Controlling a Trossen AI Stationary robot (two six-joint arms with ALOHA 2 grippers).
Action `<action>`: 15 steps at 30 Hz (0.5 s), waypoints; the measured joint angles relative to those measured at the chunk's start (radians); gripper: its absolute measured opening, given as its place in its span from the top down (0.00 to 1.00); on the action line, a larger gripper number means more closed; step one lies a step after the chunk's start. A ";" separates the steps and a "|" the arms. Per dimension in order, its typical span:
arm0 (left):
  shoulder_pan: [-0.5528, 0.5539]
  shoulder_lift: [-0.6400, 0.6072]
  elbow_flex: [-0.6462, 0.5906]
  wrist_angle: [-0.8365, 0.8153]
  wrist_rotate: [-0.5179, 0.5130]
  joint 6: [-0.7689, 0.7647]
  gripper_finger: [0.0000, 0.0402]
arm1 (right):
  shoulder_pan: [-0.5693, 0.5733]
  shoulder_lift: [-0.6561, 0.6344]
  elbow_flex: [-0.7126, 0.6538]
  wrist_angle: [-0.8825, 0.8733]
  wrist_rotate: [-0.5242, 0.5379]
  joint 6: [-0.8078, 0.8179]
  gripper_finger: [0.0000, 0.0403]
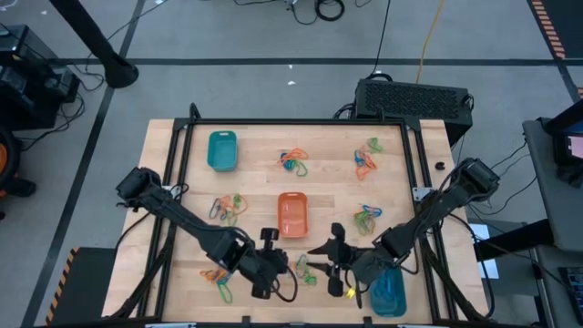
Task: Sort rubber bands into baskets
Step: Put the blue rubber band into the blue bin
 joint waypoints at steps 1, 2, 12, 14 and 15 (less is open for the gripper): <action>0.000 0.000 0.000 0.021 -0.014 0.012 1.00 | -0.003 0.012 0.000 0.023 -0.009 0.000 0.67; -0.001 0.000 0.000 0.041 -0.025 0.026 1.00 | -0.006 0.022 0.000 0.042 -0.027 -0.001 0.67; 0.009 0.000 0.000 0.122 -0.043 0.090 1.00 | -0.040 0.082 0.000 0.159 -0.102 0.026 0.67; 0.009 0.000 0.000 0.123 -0.043 0.092 1.00 | -0.045 0.088 0.000 0.154 -0.104 0.031 0.67; 0.009 0.000 0.000 0.122 -0.043 0.092 1.00 | -0.046 0.091 0.000 0.154 -0.107 0.031 0.67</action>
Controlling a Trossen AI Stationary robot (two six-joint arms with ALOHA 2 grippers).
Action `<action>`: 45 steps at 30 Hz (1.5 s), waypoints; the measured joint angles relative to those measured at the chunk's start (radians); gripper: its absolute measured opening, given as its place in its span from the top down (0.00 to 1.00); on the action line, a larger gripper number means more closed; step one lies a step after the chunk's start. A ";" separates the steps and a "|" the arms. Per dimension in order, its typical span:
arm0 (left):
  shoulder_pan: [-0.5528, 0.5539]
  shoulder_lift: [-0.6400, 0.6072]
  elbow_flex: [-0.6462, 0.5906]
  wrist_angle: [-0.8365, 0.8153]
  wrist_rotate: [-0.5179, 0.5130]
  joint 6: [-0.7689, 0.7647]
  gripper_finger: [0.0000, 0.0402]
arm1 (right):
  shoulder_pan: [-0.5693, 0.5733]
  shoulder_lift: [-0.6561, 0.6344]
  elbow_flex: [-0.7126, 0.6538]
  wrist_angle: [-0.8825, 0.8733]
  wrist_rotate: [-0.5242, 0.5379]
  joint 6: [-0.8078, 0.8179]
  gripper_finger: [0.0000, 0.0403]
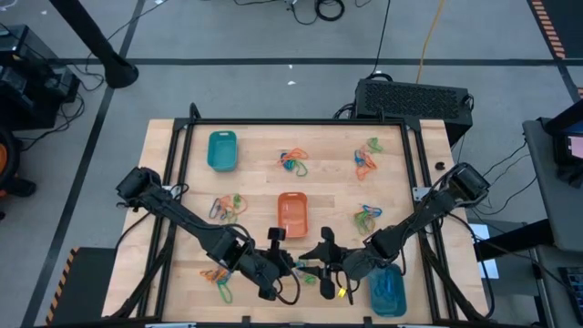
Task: Sort rubber bands into baskets
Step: Put the blue rubber band into the blue bin
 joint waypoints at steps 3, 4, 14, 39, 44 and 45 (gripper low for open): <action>0.000 0.000 0.000 -0.001 0.000 0.000 1.00 | -0.007 0.001 0.000 -0.002 -0.023 -0.004 0.72; 0.000 0.000 0.000 0.000 0.000 0.000 1.00 | -0.009 0.001 0.000 -0.005 -0.023 -0.004 0.75; 0.000 0.000 0.000 -0.052 0.001 -0.008 0.89 | -0.011 -0.017 0.000 -0.046 -0.127 -0.045 0.99; -0.261 -0.192 -0.291 -0.227 -0.546 -0.268 0.61 | 0.211 -0.185 0.000 -0.617 -0.463 0.840 1.00; -0.271 -0.391 -0.528 -0.019 -0.571 -0.255 0.61 | 0.255 -0.185 0.001 -0.628 -0.556 1.043 1.00; -0.262 -0.436 -0.583 0.040 -0.570 -0.234 0.61 | 0.262 -0.185 0.010 -0.647 -0.570 1.063 1.00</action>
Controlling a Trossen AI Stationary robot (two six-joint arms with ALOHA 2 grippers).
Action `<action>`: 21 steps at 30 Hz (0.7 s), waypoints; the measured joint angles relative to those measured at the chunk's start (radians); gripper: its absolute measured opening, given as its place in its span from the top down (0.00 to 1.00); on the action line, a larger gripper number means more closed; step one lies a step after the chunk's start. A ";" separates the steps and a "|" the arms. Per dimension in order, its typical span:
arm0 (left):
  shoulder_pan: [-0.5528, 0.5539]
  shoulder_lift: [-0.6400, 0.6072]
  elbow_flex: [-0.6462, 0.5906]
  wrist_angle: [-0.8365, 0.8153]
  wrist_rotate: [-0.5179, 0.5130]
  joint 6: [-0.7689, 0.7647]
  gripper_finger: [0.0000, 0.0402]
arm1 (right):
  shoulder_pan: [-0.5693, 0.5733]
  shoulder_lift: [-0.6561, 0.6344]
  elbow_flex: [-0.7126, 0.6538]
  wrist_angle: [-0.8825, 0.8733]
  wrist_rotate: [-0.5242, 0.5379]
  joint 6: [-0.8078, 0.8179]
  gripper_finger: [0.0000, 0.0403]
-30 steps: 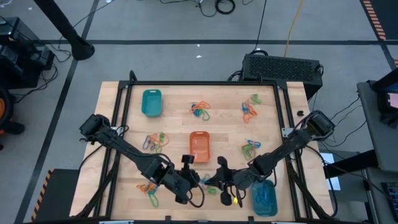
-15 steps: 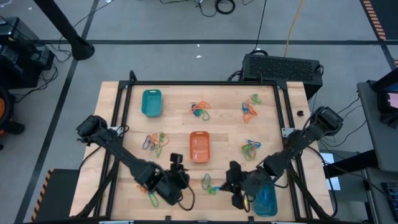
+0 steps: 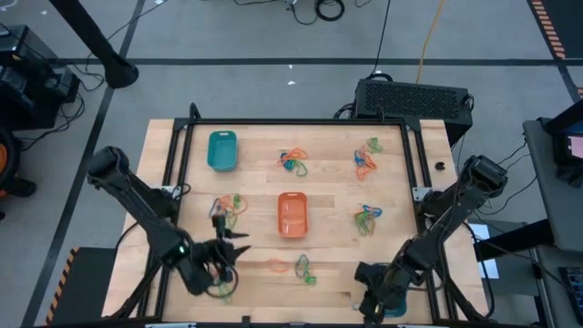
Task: Sort rubber bands into baskets
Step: Put the blue rubber band into the blue bin
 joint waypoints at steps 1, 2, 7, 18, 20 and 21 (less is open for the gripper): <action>0.012 -0.045 -0.054 0.062 0.001 0.029 0.61 | 0.006 0.000 0.013 -0.029 -0.004 0.017 1.00; 0.023 -0.089 -0.106 0.146 0.007 0.055 0.61 | 0.010 0.000 0.030 -0.073 -0.012 0.039 1.00; 0.097 -0.288 -0.383 0.637 0.171 0.248 0.61 | 0.010 0.000 0.120 -0.384 -0.053 0.141 1.00; 0.162 -0.374 -0.706 1.433 0.403 0.486 0.61 | -0.002 -0.001 0.134 -0.623 -0.123 0.237 1.00; 0.162 -0.376 -0.707 1.430 0.416 0.486 0.61 | -0.013 0.000 0.134 -0.623 -0.122 0.227 0.99; 0.162 -0.376 -0.707 1.430 0.420 0.486 0.61 | -0.019 0.000 0.134 -0.626 -0.123 0.230 0.98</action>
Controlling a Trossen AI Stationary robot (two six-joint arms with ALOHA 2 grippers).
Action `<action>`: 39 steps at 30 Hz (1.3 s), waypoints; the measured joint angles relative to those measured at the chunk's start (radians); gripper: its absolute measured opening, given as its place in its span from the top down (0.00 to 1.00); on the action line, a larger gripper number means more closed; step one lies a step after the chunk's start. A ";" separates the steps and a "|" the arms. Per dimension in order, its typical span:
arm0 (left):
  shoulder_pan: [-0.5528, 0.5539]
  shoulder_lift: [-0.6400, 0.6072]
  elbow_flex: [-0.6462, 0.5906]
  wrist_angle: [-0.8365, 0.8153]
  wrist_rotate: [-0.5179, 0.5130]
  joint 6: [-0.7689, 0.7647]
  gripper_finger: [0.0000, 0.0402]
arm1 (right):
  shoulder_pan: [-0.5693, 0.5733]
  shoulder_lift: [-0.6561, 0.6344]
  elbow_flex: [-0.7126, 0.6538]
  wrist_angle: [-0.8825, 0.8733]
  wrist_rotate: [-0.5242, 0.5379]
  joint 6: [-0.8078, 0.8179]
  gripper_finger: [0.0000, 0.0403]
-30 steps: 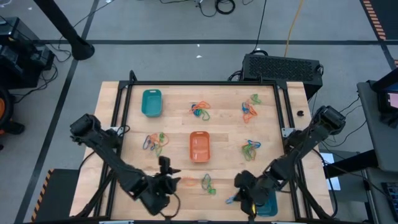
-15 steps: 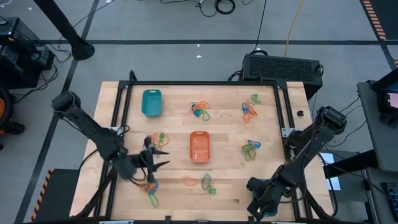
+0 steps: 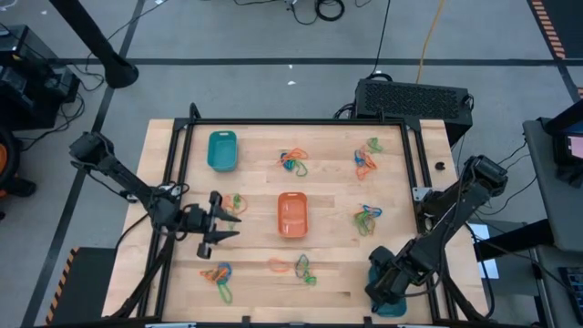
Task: Sort rubber bands into baskets
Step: Put the blue rubber band into the blue bin
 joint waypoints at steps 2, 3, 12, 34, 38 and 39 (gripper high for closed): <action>0.000 0.000 0.000 0.000 -0.003 -0.001 0.61 | -0.017 0.000 0.000 -0.006 -0.003 0.009 0.95; 0.000 0.000 0.000 0.000 -0.009 -0.001 0.61 | -0.024 0.000 0.000 -0.004 -0.003 0.009 0.93; 0.000 0.000 0.000 0.000 -0.020 -0.027 0.61 | -0.089 0.000 0.000 -0.072 -0.097 -0.041 0.76; 0.000 0.000 0.001 -0.006 -0.028 -0.027 0.61 | -0.481 0.000 0.000 0.101 0.016 -0.613 0.74; 0.000 0.000 0.001 -0.007 -0.028 -0.027 0.61 | -0.607 0.000 0.000 0.218 0.075 -0.767 0.74; 0.000 0.000 0.001 -0.009 -0.028 -0.026 0.61 | -0.639 0.000 0.000 0.255 0.088 -0.803 0.74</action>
